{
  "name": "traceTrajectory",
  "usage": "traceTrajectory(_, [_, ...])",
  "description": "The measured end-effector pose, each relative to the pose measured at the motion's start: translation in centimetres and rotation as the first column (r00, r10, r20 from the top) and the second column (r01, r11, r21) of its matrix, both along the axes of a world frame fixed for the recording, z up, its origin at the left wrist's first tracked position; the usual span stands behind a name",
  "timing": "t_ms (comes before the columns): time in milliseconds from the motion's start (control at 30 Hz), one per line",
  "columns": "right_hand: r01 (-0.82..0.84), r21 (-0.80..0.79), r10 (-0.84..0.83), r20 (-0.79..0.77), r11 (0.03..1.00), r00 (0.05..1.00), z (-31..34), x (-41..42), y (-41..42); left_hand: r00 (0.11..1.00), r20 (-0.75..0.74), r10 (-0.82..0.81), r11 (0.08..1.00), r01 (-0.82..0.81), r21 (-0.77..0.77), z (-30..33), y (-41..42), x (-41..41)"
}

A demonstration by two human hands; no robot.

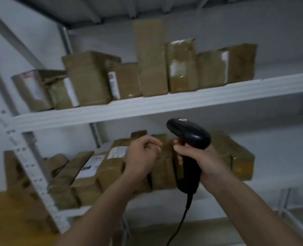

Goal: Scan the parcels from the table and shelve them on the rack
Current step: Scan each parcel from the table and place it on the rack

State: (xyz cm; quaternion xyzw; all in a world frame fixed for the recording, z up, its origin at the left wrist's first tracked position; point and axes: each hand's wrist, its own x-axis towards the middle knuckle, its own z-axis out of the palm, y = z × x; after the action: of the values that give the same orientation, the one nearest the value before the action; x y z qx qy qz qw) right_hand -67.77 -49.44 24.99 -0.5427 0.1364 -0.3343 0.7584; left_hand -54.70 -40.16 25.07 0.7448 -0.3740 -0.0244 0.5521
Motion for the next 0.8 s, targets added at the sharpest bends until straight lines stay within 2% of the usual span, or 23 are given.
traceTrajectory(100, [-0.075,0.025,0.077,-0.074,0.997,0.994,-2.1,3.8,5.8,0.995,-0.091,0.042,0.978,-0.022,0.206,-3.6,7.1,4.8])
traceTrajectory(200, [-0.131,0.043,0.136,-0.124,0.99,0.983,-3.6,8.1,11.9,0.992,-0.127,-0.002,0.923,0.051,0.381,-5.9,14.8,8.8])
traceTrajectory(267, [-0.154,0.017,0.155,-0.153,0.988,0.976,-4.4,11.2,16.0,0.988,-0.151,0.019,0.915,0.044,0.401,-7.0,20.1,11.0])
traceTrajectory(367, [-0.182,-0.011,0.176,-0.203,0.983,0.963,-5.9,15.8,22.0,0.95,-0.292,0.108,0.926,0.011,0.378,-8.4,27.6,13.9])
traceTrajectory(500, [-0.234,-0.001,0.225,-0.27,0.972,0.936,-7.9,20.5,28.5,0.928,-0.312,0.204,0.891,-0.044,0.452,-10.1,35.6,17.1])
traceTrajectory(633, [-0.26,0.02,0.251,-0.338,0.965,0.907,-9.3,24.2,33.1,0.856,-0.386,0.343,0.893,-0.169,0.418,-10.5,41.6,19.2])
traceTrajectory(800, [-0.298,0.069,0.302,-0.361,0.952,0.882,-10.1,28.6,37.5,0.8,-0.418,0.431,0.872,-0.251,0.419,-10.8,47.6,21.3])
